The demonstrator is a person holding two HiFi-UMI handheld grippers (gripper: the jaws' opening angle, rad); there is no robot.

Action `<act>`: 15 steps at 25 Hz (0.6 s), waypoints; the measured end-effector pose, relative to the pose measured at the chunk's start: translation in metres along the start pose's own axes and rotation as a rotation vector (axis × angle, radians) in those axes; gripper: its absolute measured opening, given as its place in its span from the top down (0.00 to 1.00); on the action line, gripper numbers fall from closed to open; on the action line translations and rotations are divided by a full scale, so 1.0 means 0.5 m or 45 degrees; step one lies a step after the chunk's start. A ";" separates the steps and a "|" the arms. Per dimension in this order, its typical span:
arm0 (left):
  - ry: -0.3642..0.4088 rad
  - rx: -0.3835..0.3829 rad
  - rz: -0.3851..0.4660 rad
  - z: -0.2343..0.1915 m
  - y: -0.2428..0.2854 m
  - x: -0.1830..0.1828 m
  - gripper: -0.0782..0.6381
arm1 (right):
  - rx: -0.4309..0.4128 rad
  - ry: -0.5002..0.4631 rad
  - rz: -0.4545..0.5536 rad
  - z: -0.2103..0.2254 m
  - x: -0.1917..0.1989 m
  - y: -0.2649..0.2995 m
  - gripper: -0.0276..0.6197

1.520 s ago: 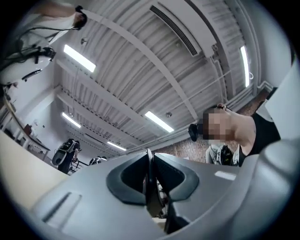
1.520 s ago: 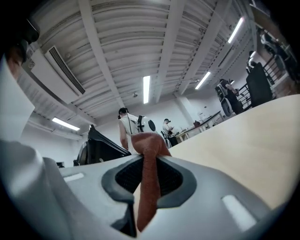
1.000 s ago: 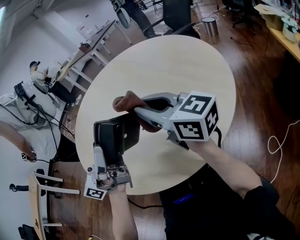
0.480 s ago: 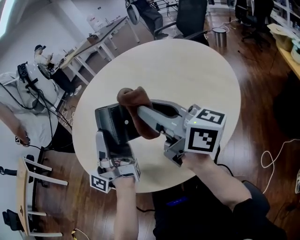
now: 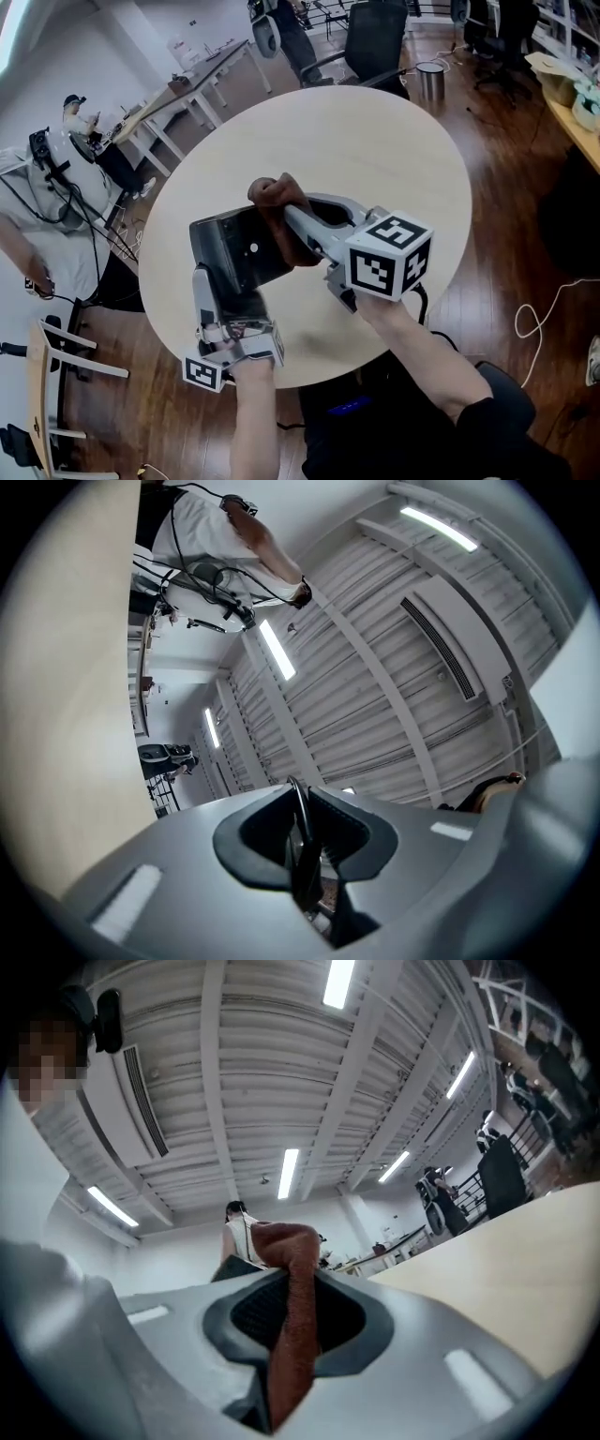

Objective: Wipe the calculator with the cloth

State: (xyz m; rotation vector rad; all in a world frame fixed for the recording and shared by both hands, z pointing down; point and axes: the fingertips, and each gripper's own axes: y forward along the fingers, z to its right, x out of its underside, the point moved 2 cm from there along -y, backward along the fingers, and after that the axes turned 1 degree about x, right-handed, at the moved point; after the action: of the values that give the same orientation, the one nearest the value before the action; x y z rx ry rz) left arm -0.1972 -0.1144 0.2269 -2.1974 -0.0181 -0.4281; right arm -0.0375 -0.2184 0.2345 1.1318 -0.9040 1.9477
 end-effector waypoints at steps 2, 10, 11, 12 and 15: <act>-0.013 -0.011 0.008 -0.005 -0.003 -0.003 0.81 | 0.074 0.007 -0.017 0.041 0.001 -0.005 0.85; -0.046 0.002 0.060 -0.008 -0.007 -0.018 0.82 | -0.167 0.045 0.077 -0.097 -0.055 -0.011 0.85; -0.055 0.008 0.067 -0.005 -0.007 -0.016 0.82 | -0.214 0.003 0.054 -0.131 -0.051 -0.003 0.85; -0.066 0.015 0.074 -0.002 -0.008 -0.014 0.82 | -0.242 -0.048 0.028 -0.156 -0.043 0.004 0.85; -0.101 0.035 0.099 0.006 -0.011 -0.013 0.82 | -0.203 -0.195 -0.026 -0.164 -0.023 0.012 0.85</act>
State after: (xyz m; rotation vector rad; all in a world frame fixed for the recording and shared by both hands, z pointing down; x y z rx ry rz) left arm -0.2034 -0.1077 0.2276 -2.1792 0.0181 -0.2958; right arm -0.0719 -0.1556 0.1921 1.2026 -1.1040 1.7567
